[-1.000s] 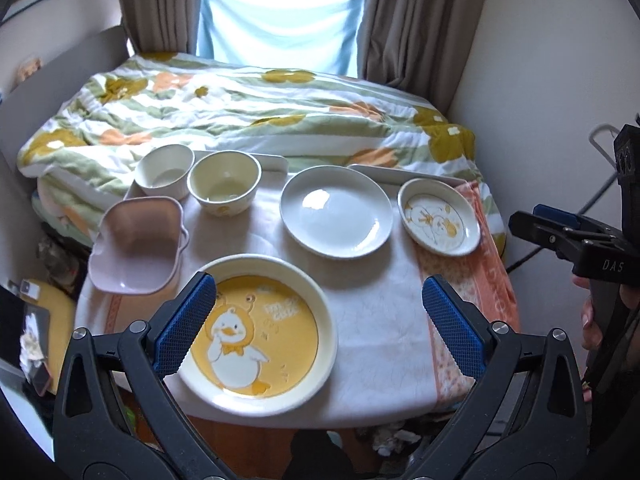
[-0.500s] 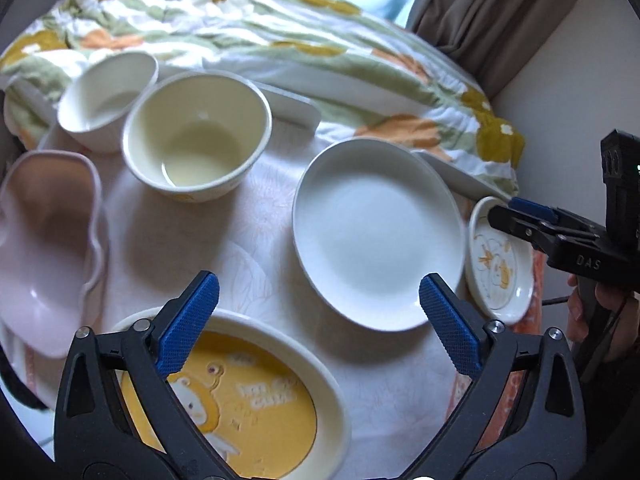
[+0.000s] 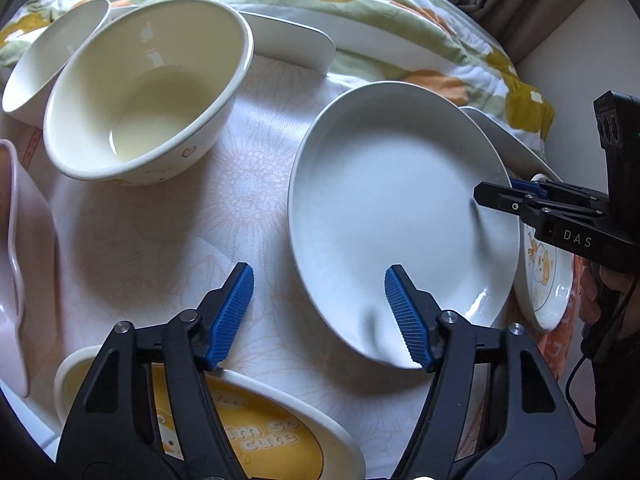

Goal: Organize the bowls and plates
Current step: 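Grasp the rim of the plain white plate with the right gripper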

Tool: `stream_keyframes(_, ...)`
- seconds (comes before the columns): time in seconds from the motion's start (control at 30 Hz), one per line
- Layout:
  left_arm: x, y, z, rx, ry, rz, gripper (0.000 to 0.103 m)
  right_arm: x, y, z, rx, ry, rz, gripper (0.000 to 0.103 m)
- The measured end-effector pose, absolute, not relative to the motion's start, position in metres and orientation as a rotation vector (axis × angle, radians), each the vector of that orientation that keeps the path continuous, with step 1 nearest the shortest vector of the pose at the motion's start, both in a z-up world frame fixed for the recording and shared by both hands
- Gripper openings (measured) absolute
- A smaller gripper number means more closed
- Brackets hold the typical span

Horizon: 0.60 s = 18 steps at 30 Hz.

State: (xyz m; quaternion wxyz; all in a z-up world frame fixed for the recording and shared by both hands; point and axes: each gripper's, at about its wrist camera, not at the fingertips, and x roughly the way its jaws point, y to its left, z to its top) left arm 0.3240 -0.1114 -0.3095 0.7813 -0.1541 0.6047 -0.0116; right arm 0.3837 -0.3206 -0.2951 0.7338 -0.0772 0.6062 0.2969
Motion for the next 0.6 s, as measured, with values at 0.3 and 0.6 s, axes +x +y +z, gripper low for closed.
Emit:
stream_keyframes(0.3,0.3253,-0.115,-0.3112,-0.317,1.326,-0.048,0.02,0.3843,-0.3182,-0.2969,-0.154,1.342,0.686,0.016)
stream_keyframes(0.6,0.3246,-0.1174,-0.3094,-0.303,1.322,-0.044,0.019,0.3846,-0.3185,-0.2969,-0.155,1.339,0.674,0.016)
